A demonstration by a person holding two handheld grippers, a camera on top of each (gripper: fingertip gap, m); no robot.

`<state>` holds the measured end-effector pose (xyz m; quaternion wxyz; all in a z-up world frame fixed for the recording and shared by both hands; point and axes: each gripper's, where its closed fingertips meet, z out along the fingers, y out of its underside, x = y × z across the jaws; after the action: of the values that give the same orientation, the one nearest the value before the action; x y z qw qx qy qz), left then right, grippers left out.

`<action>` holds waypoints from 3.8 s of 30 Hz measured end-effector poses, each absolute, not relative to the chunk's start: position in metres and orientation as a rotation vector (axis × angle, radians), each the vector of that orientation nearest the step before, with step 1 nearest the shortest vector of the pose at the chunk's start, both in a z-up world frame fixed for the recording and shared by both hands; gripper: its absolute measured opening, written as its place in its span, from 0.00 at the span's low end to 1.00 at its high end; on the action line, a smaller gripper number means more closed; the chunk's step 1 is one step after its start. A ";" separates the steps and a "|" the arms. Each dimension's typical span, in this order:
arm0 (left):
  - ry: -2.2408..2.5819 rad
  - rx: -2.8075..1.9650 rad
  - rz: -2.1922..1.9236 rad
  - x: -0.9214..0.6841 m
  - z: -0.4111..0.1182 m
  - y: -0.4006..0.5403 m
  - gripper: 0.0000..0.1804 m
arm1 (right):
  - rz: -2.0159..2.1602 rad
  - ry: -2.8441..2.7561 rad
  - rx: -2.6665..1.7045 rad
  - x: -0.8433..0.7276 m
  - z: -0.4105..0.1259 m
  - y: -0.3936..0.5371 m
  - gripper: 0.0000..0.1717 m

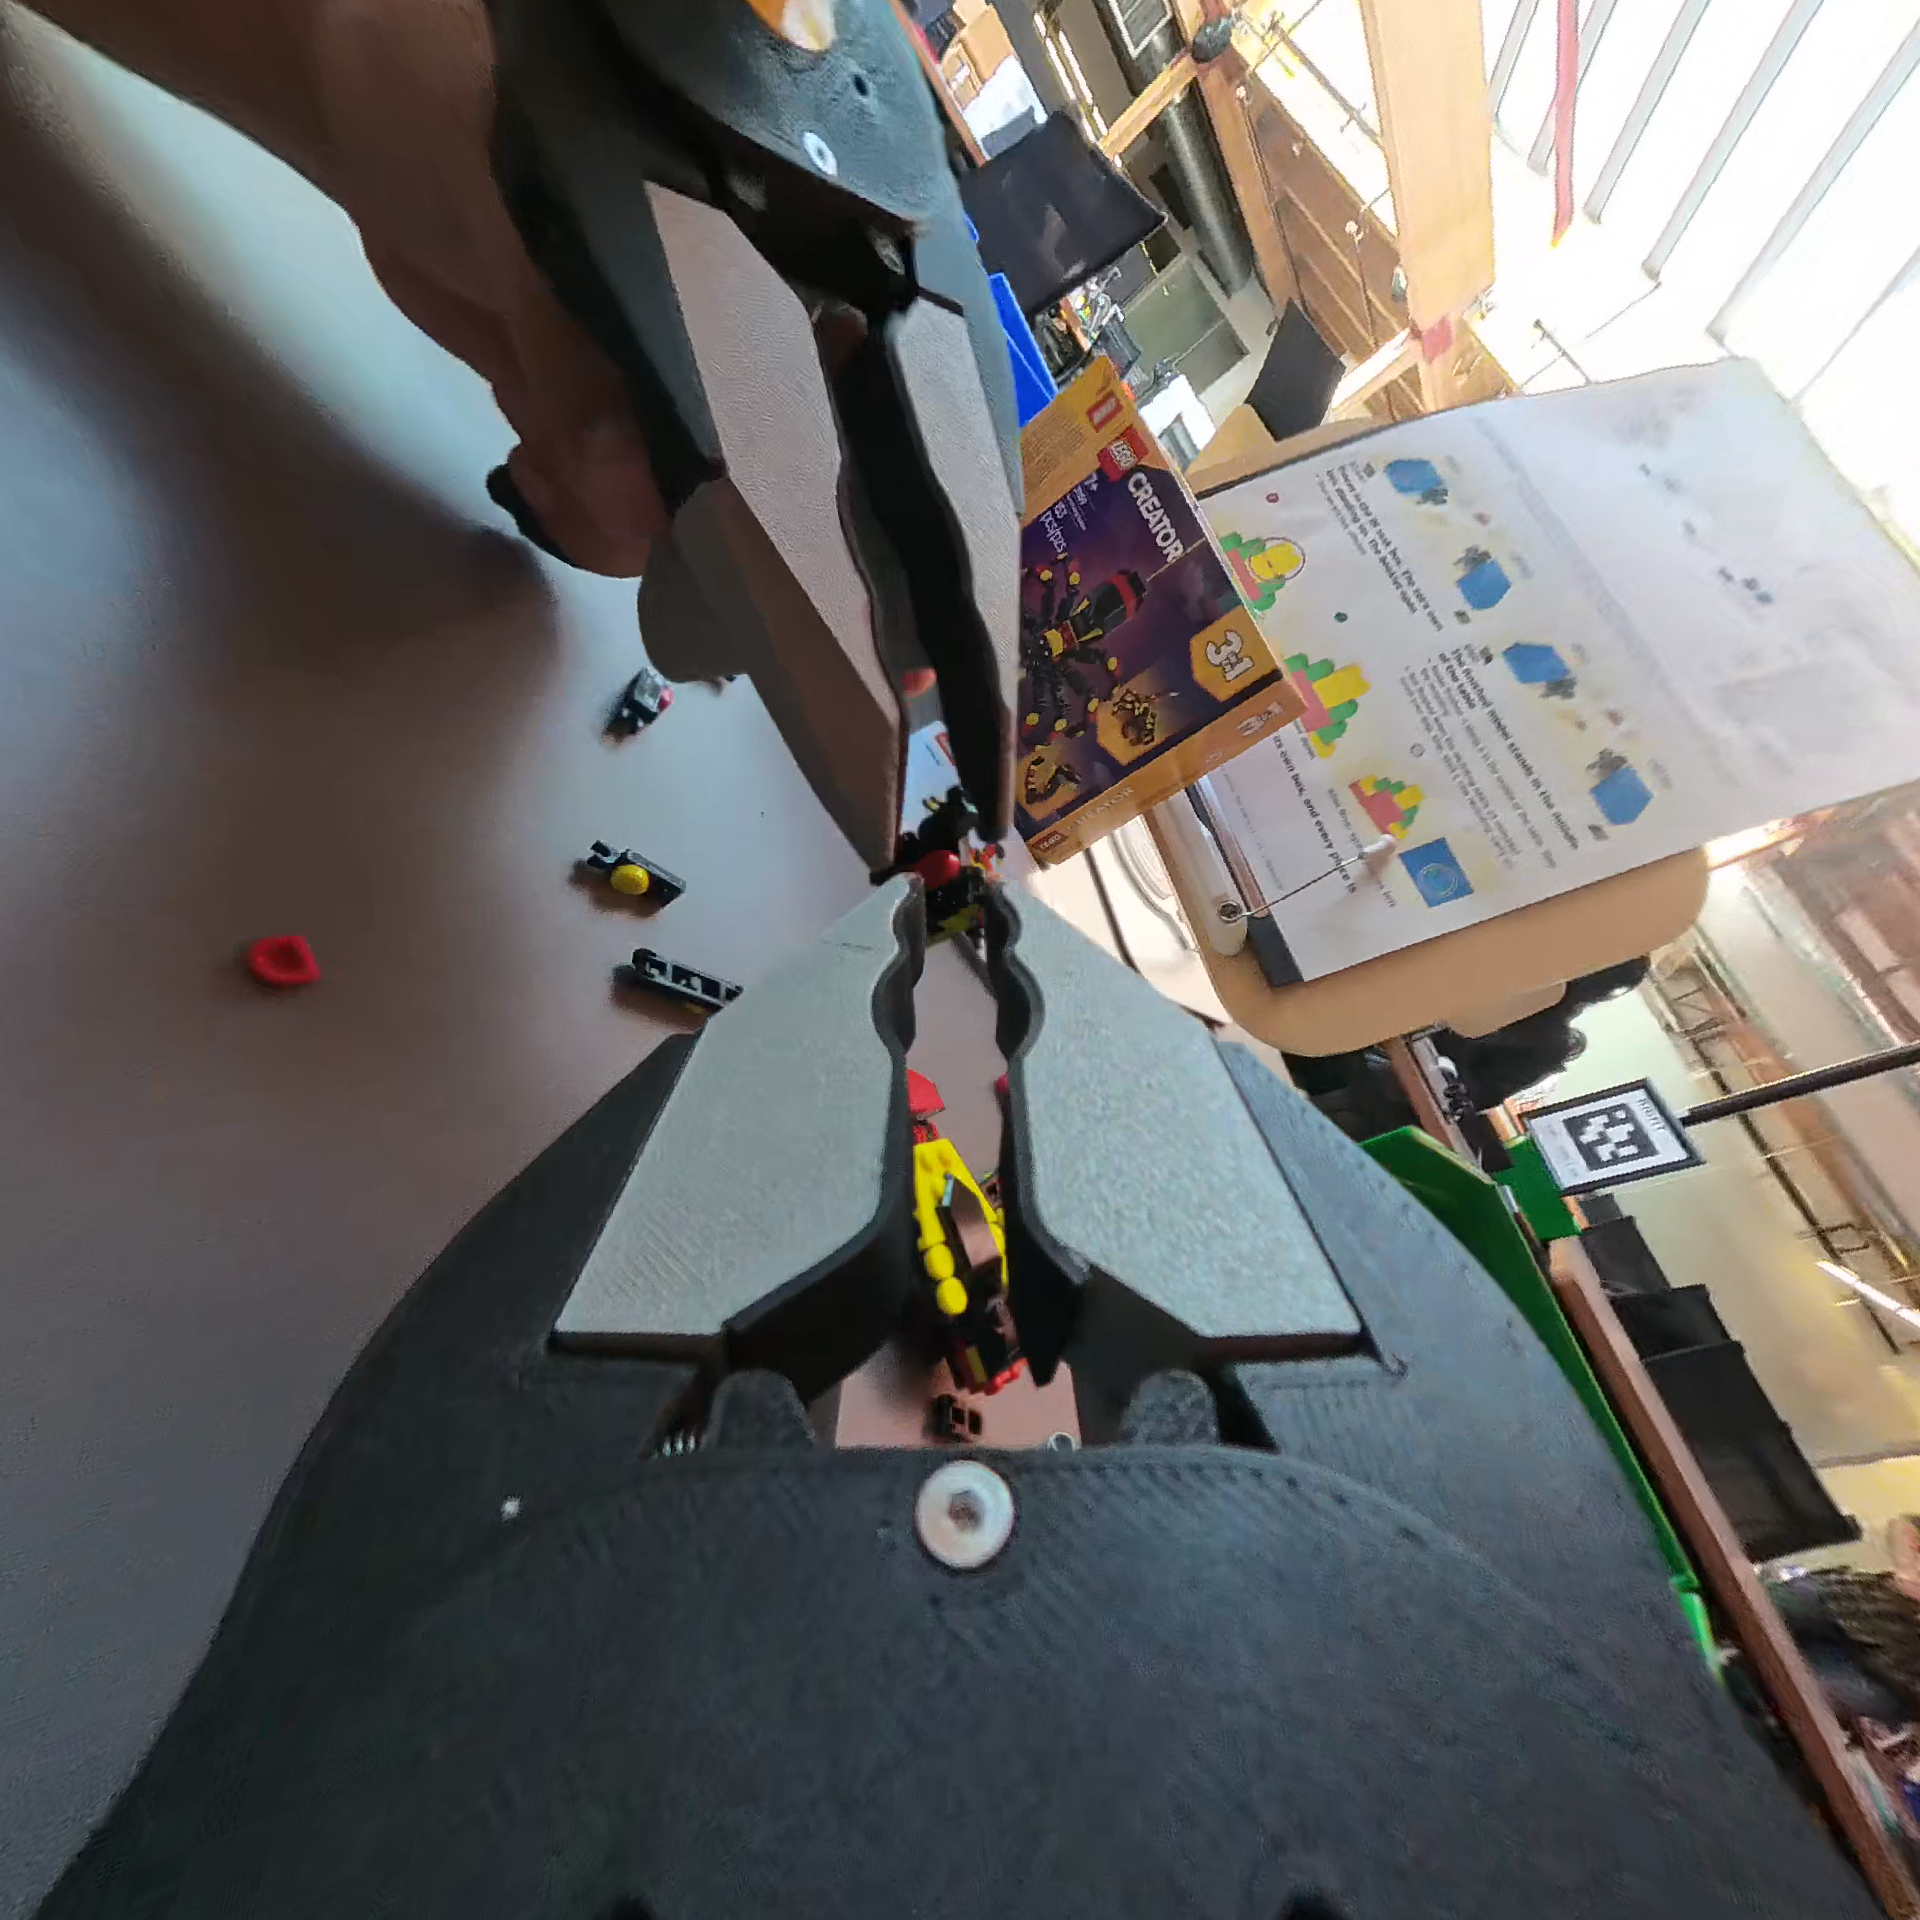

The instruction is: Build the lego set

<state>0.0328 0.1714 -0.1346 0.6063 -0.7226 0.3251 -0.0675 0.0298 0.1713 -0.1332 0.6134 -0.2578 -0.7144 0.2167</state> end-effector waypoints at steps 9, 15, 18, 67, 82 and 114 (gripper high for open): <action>0.809 -1.682 -0.160 0.039 -0.142 0.168 0.09 | 0.603 -1.651 -0.576 0.034 -0.129 0.161 0.04; 0.878 -1.680 -0.253 0.050 -0.144 0.157 0.04 | 0.753 -1.690 -0.607 0.038 -0.131 0.149 0.04; 0.856 -1.669 -0.256 0.050 -0.138 0.159 0.03 | 0.787 -1.663 -0.613 0.040 -0.125 0.149 0.04; 0.423 -1.533 -0.634 0.015 -0.094 0.169 0.03 | 1.465 -1.438 -1.170 0.044 -0.105 0.176 0.11; 0.582 -1.414 -0.681 0.058 -0.090 0.153 0.03 | 1.415 -1.564 -0.999 0.042 -0.105 0.144 0.01; 0.699 -1.600 -0.471 0.048 -0.118 0.157 0.04 | 1.352 -1.620 -1.053 0.042 -0.119 0.154 0.03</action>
<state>0.0476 0.1574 -0.1183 0.6184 -0.6953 0.3037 -0.2045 0.0416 0.1539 -0.1188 0.3820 -0.4128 -0.6348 0.5298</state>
